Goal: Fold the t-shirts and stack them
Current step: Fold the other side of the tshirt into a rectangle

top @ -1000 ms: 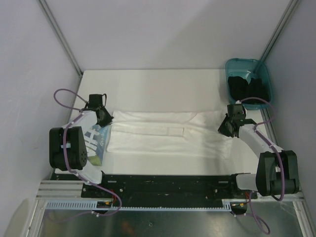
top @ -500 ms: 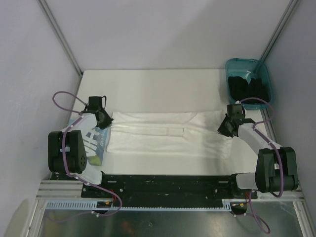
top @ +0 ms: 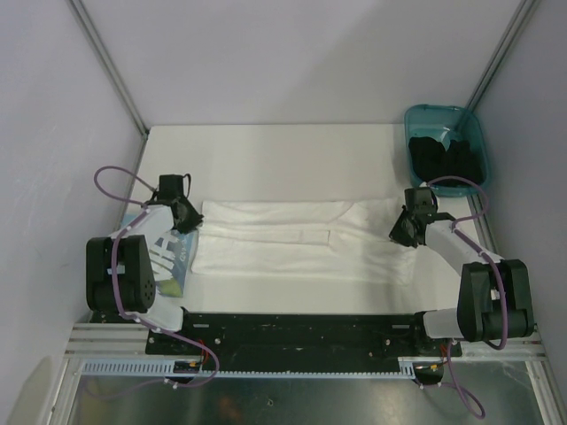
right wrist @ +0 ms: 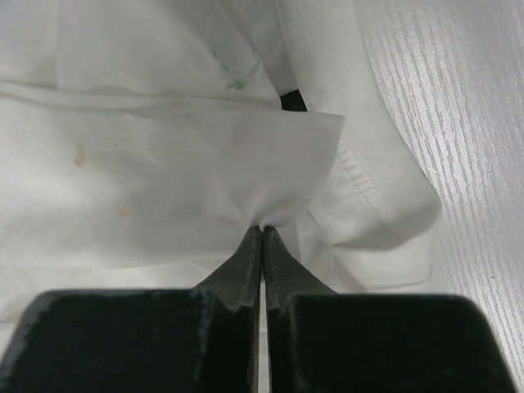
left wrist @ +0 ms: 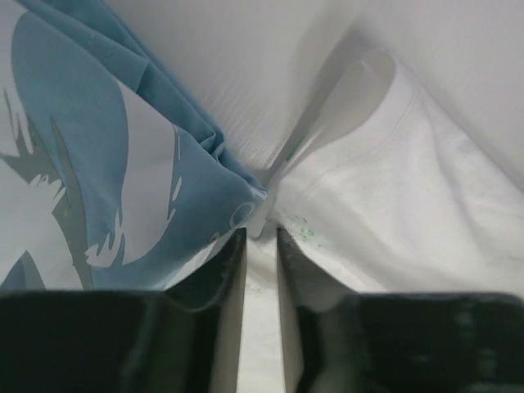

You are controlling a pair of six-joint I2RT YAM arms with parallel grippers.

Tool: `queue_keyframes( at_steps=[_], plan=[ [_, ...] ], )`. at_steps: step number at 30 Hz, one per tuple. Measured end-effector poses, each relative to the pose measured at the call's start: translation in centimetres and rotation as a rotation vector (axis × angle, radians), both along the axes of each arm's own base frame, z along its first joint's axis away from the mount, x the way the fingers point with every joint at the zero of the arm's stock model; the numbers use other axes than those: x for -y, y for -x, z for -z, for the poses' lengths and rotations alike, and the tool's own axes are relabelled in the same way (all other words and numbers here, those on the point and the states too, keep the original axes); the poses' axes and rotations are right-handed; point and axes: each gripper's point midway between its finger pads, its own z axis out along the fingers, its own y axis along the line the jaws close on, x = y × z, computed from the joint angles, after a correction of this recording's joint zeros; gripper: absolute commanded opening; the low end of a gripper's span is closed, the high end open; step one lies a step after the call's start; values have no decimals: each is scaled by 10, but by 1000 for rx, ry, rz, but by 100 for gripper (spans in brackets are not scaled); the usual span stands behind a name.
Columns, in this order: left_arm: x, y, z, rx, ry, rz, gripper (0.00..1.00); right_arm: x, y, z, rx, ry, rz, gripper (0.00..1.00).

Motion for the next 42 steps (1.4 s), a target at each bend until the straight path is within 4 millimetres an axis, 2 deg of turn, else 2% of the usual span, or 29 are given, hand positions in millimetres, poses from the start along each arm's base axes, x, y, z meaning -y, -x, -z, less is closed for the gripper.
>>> queue_keyframes(
  at_steps=[2,5,10,13,18,20,23,26,29,32,37,42],
  plan=[
    [-1,1,-4,8,-6,-6,47,0,0,0,1,-2,0,19],
    [-3,1,-14,35,-15,-8,48,-3,2,-2,8,-10,-7,34],
    [1,-3,-35,94,-25,17,43,-12,0,-26,92,-11,-50,37],
    [22,-10,-42,108,-27,89,36,-27,-3,-41,156,-16,-109,35],
    [75,-33,-47,119,7,232,32,-71,-19,-52,225,-33,-252,34],
    [94,-39,-38,101,17,281,31,-93,-29,-54,242,-30,-317,34],
    [113,-37,-18,49,33,329,30,-132,-48,-57,267,-21,-417,34],
    [123,-30,1,-5,48,358,29,-161,-68,-57,287,-11,-482,33],
    [128,-23,10,-32,62,370,28,-195,-84,-54,299,0,-547,32],
    [128,-15,17,-49,68,372,27,-211,-94,-42,287,17,-578,31],
    [125,-2,16,-45,75,359,26,-219,-91,-13,221,50,-610,30],
    [122,8,16,-50,74,355,26,-218,-81,1,169,79,-632,28]
  ],
)
